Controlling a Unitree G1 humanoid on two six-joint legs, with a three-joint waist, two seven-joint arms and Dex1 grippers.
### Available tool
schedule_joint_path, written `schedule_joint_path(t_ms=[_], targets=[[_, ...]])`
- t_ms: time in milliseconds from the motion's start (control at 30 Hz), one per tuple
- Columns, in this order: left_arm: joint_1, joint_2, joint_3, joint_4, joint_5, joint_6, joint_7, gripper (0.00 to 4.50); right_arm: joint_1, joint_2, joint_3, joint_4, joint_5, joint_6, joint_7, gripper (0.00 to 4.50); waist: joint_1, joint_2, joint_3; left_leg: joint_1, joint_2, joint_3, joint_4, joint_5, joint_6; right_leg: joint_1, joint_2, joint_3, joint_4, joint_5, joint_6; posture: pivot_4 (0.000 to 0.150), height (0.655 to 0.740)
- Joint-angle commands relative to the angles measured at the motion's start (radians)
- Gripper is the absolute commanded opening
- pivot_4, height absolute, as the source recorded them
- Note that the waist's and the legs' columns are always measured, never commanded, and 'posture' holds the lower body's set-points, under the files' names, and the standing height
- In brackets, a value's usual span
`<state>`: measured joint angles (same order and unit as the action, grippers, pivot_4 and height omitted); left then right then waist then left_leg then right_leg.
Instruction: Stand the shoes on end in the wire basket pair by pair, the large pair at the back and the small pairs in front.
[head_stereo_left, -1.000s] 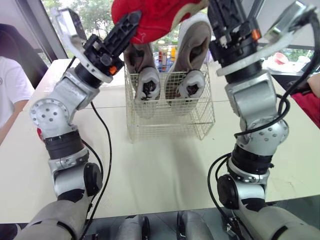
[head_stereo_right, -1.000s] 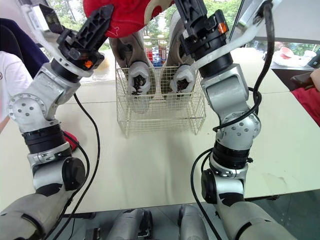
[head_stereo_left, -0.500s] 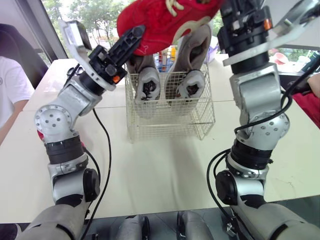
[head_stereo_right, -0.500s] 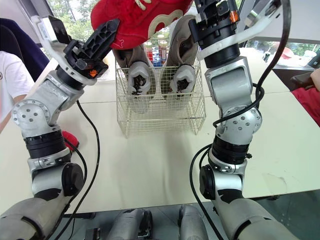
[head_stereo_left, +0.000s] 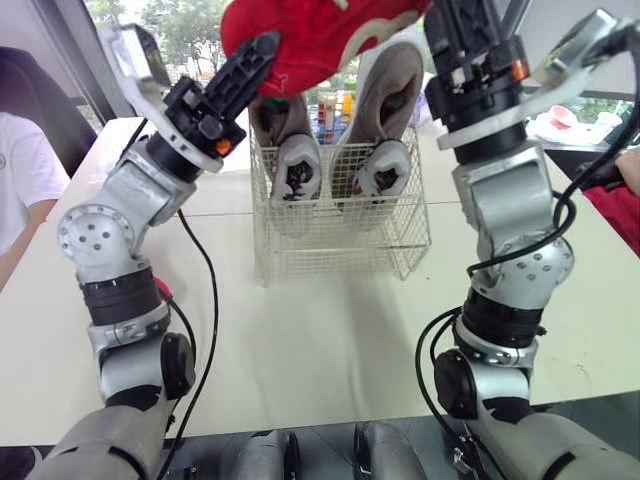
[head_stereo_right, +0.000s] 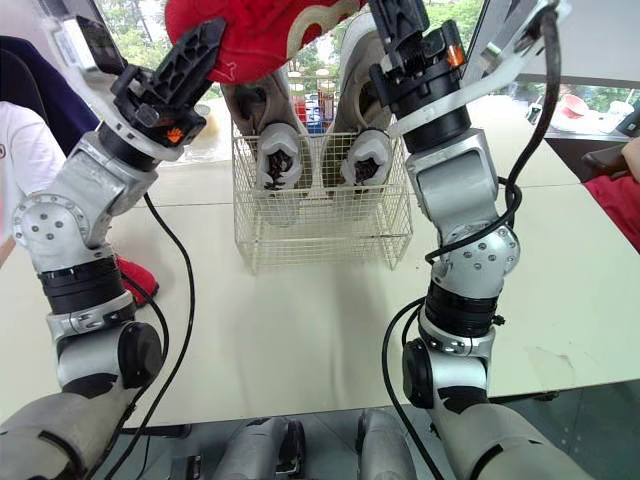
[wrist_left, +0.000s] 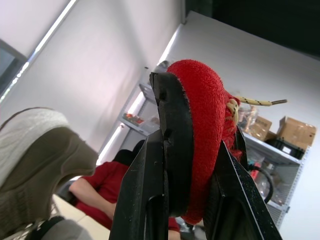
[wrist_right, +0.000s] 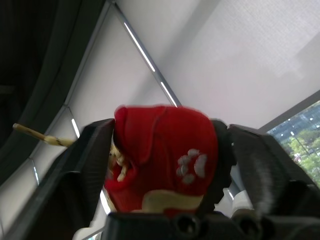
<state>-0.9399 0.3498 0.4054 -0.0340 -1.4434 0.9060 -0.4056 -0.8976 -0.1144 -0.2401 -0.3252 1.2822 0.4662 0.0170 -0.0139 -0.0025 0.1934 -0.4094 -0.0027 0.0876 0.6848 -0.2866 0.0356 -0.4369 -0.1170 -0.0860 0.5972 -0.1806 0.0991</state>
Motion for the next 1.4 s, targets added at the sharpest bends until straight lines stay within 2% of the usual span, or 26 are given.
schedule_joint_path(t_ms=[33, 400, 500, 600, 667, 700, 767, 800, 867, 900, 967, 1033, 1100, 1167, 1300, 1400], targets=[[-0.009, 0.011, -0.014, -0.051, -0.044, 0.006, -0.012, 0.23, -0.014, 0.007, 0.006, -0.011, 0.011, -0.003, -0.005, 4.49, 0.0, 0.0, 0.0, 0.0, 0.0, 0.0, 0.0, 0.0, 0.0, 0.0, 0.0, 0.0, 0.0, 0.0, 0.0, 0.15, 0.74], [0.048, 0.019, -0.036, -0.039, -0.031, 0.002, -0.02, 0.23, -0.024, 0.027, -0.002, -0.018, 0.022, -0.022, -0.005, 4.49, 0.0, 0.0, 0.0, 0.0, 0.0, 0.0, 0.0, 0.0, 0.0, 0.0, 0.0, 0.0, 0.0, 0.0, 0.0, 0.15, 0.74], [0.045, 0.023, -0.036, -0.035, -0.028, 0.0, -0.023, 0.23, -0.02, 0.028, 0.004, -0.024, 0.022, -0.022, -0.004, 3.7, 0.0, 0.0, 0.0, 0.0, 0.0, 0.0, 0.0, 0.0, 0.0, 0.0, 0.0, 0.0, 0.0, 0.0, 0.0, 0.15, 0.74], [0.047, 0.023, -0.04, -0.035, -0.027, 0.001, -0.028, 0.23, -0.018, 0.029, 0.006, -0.027, 0.023, -0.023, -0.004, 2.47, 0.0, 0.0, 0.0, 0.0, 0.0, 0.0, 0.0, 0.0, 0.0, 0.0, 0.0, 0.0, 0.0, 0.0, 0.0, 0.15, 0.74], [0.052, 0.025, -0.044, -0.036, -0.019, 0.002, -0.032, 0.23, -0.019, 0.027, 0.007, -0.029, 0.022, -0.022, -0.006, 1.86, 0.0, 0.0, 0.0, 0.0, 0.0, 0.0, 0.0, 0.0, 0.0, 0.0, 0.0, 0.0, 0.0, 0.0, 0.0, 0.15, 0.74], [0.057, 0.03, -0.049, -0.038, -0.01, 0.005, -0.037, 0.23, -0.02, 0.025, 0.007, -0.03, 0.023, -0.02, -0.006, 1.66, 0.0, 0.0, 0.0, 0.0, 0.0, 0.0, 0.0, 0.0, 0.0, 0.0, 0.0, 0.0, 0.0, 0.0, 0.0, 0.15, 0.74], [0.075, 0.049, -0.071, -0.051, 0.042, 0.003, -0.047, 0.23, -0.025, 0.015, 0.004, -0.031, 0.025, -0.016, -0.003, 1.66, 0.0, 0.0, 0.0, 0.0, 0.0, 0.0, 0.0, 0.0, 0.0, 0.0, 0.0, 0.0, 0.0, 0.0, 0.0, 0.15, 0.74], [0.093, 0.074, -0.094, -0.073, 0.082, 0.01, -0.061, 1.25, -0.034, -0.002, -0.003, -0.026, 0.023, -0.013, 0.007, 1.63, -0.001, 0.0, 0.0, 0.0, 0.0, 0.0, 0.0, 0.0, 0.0, 0.0, 0.0, 0.0, 0.0, 0.0, 0.0, 0.15, 0.74], [0.121, 0.116, -0.133, -0.11, 0.142, 0.018, -0.078, 1.82, -0.048, -0.037, -0.015, -0.016, 0.02, -0.005, 0.027, 1.63, -0.001, 0.0, 0.0, 0.0, 0.0, 0.0, 0.0, 0.0, 0.0, 0.0, 0.0, 0.0, 0.0, 0.0, 0.0, 0.15, 0.74], [0.151, 0.164, -0.176, -0.153, 0.206, 0.023, -0.09, 2.25, -0.066, -0.09, -0.032, 0.006, 0.017, 0.01, 0.062, 1.63, -0.001, 0.0, 0.0, 0.0, 0.0, 0.0, 0.0, 0.0, 0.0, 0.0, 0.0, 0.0, 0.0, 0.0, 0.0, 0.15, 0.74], [0.209, 0.242, -0.231, -0.229, 0.273, 0.038, -0.136, 2.25, -0.095, -0.191, -0.058, 0.05, 0.011, 0.042, 0.139, 1.63, -0.001, 0.0, 0.0, 0.0, 0.0, 0.0, 0.0, 0.0, 0.0, 0.0, 0.0, 0.0, 0.0, 0.0, 0.0, 0.15, 0.74], [0.267, 0.307, -0.234, -0.314, 0.268, 0.056, -0.173, 2.25, -0.117, -0.339, -0.063, 0.111, -0.03, 0.089, 0.292, 1.63, 0.002, 0.002, 0.001, -0.001, 0.0, 0.001, -0.001, -0.001, 0.001, -0.001, 0.0, 0.0, -0.001, 0.0, 0.0, 0.15, 0.74], [0.327, 0.392, -0.207, -0.392, 0.237, 0.098, -0.192, 2.25, -0.137, -0.572, -0.007, 0.222, -0.177, 0.094, 0.579, 1.63, 0.003, 0.001, 0.002, -0.003, 0.0, 0.001, -0.001, -0.002, 0.002, -0.003, 0.0, 0.0, -0.002, 0.0, 0.0, 0.15, 0.74], [0.378, 0.467, -0.17, -0.452, 0.193, 0.138, -0.202, 2.25, -0.168, -0.745, 0.077, 0.339, -0.329, 0.054, 0.838, 1.63, 0.001, 0.0, 0.002, -0.007, 0.0, 0.001, -0.001, -0.004, 0.006, -0.006, -0.001, 0.0, -0.004, -0.001, 0.0, 0.15, 0.74], [0.423, 0.547, -0.125, -0.485, 0.117, 0.173, -0.195, 2.25, -0.215, -0.831, 0.184, 0.442, -0.486, -0.008, 1.089, 1.63, -0.006, 0.001, 0.002, -0.006, 0.0, 0.003, -0.001, -0.005, 0.009, -0.006, -0.001, 0.001, -0.008, -0.001, 0.0, 0.15, 0.74], [0.446, 0.578, -0.105, -0.477, 0.095, 0.179, -0.192, 2.25, -0.224, -0.84, 0.217, 0.477, -0.571, -0.04, 1.185, 1.63, -0.002, 0.001, 0.002, -0.005, 0.001, 0.002, -0.001, -0.005, 0.007, -0.007, -0.001, 0.001, -0.004, -0.001, 0.0, 0.15, 0.74]])
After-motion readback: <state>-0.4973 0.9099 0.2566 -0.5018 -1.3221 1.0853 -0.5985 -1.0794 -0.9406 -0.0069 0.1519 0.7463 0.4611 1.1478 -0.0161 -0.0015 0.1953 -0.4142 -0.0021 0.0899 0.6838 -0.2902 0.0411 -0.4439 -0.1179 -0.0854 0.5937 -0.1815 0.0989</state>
